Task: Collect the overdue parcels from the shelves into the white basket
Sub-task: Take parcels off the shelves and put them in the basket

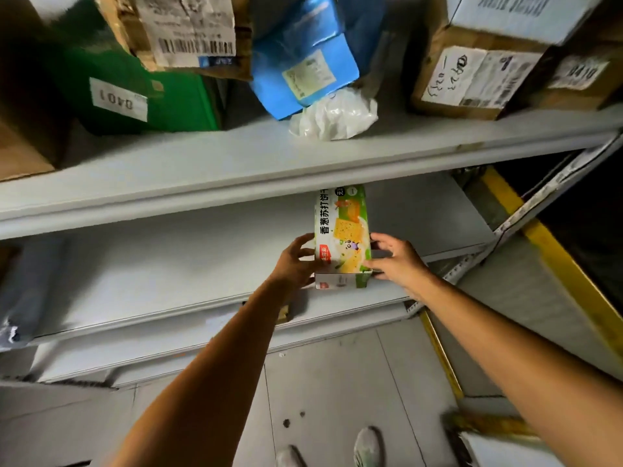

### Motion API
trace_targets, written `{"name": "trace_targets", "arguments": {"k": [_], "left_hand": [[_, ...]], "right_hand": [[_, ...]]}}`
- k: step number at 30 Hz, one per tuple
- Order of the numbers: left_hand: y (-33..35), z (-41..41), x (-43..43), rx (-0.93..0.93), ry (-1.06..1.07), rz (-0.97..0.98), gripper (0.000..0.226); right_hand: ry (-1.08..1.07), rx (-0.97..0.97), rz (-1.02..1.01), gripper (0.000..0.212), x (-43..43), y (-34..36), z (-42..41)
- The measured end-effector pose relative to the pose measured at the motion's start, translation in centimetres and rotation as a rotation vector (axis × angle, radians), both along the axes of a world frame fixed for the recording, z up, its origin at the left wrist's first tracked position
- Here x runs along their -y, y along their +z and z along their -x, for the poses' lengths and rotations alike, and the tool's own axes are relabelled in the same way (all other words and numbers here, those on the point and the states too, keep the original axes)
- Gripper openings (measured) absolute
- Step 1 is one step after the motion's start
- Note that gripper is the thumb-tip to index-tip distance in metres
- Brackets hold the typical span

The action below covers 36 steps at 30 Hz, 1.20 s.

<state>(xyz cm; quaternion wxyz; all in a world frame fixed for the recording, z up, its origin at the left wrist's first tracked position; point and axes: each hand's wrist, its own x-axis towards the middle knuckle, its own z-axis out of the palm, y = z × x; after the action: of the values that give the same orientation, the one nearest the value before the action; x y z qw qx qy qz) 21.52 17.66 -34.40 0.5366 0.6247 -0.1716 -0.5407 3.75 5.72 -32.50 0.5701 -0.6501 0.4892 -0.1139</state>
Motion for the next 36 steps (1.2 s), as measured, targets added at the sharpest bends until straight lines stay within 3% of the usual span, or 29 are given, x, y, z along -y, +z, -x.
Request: {"name": "trace_targets", "arguments": {"k": [12, 27, 32, 36], "left_hand": [[-4.5, 7.7, 14.4, -0.049, -0.052, 0.007, 0.077], [-7.4, 11.3, 21.7, -0.064, -0.021, -0.048, 0.080], [-7.2, 11.3, 22.3, 0.008, -0.036, -0.103, 0.079], [-6.3, 11.4, 22.6, 0.219, -0.142, -0.185, 0.080]], "right_hand": [[-0.102, -0.019, 0.001, 0.074, 13.7, -3.9, 8.2], [-0.067, -0.037, -0.004, 0.070, 22.3, -7.6, 11.4], [-0.045, -0.049, -0.015, 0.070, 23.1, -7.9, 11.4], [0.070, -0.161, 0.116, 0.072, 23.0, -6.9, 11.4]]}}
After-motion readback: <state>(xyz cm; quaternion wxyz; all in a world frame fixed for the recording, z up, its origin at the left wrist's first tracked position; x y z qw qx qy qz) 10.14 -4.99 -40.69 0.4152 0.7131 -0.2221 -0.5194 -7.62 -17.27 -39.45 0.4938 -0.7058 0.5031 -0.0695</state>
